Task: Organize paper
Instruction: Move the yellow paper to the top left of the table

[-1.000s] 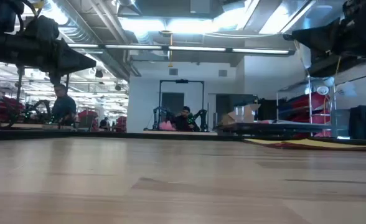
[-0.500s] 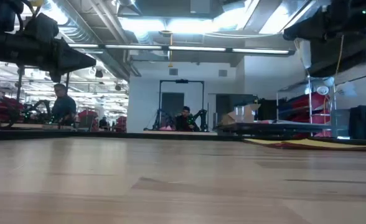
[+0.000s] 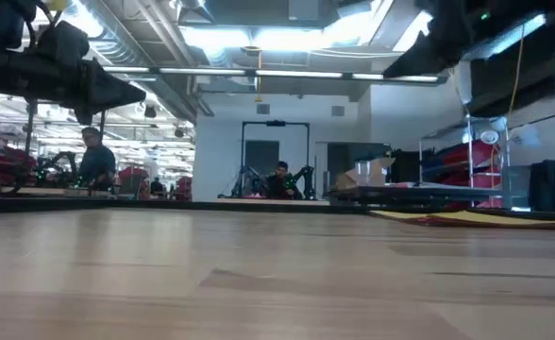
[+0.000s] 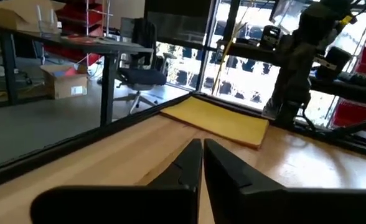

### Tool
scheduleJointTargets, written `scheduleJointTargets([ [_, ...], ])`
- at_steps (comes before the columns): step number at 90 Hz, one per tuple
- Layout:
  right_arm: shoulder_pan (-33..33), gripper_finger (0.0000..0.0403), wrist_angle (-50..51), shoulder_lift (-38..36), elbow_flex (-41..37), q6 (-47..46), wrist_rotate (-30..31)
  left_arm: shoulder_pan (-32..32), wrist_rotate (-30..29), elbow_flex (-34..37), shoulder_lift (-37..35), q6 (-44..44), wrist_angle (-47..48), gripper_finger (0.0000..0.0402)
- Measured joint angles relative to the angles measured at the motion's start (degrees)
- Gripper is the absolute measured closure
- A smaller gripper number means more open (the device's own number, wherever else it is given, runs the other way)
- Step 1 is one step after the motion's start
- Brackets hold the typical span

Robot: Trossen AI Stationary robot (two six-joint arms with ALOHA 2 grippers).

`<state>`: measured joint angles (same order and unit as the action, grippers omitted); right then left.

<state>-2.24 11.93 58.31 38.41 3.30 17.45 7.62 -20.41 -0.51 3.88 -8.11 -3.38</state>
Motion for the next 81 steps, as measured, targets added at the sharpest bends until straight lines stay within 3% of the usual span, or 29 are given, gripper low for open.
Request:
scheduleJointTargets([
  [19,0.0,0.0331,12.3,13.1,4.6,-5.9,-3.6,0.0,0.0,0.0,0.0,3.6,-0.3,0.0402],
  [36,0.0,0.0275,20.1,19.2,6.3,-9.4,-4.0,0.0,-0.3,0.0,0.0,7.1,-0.7,0.0402],
  [81,0.0,0.0268,25.0,20.4,3.3,-9.5,-4.1,0.0,-1.5,0.0,0.0,10.1,-0.1,0.0402],
])
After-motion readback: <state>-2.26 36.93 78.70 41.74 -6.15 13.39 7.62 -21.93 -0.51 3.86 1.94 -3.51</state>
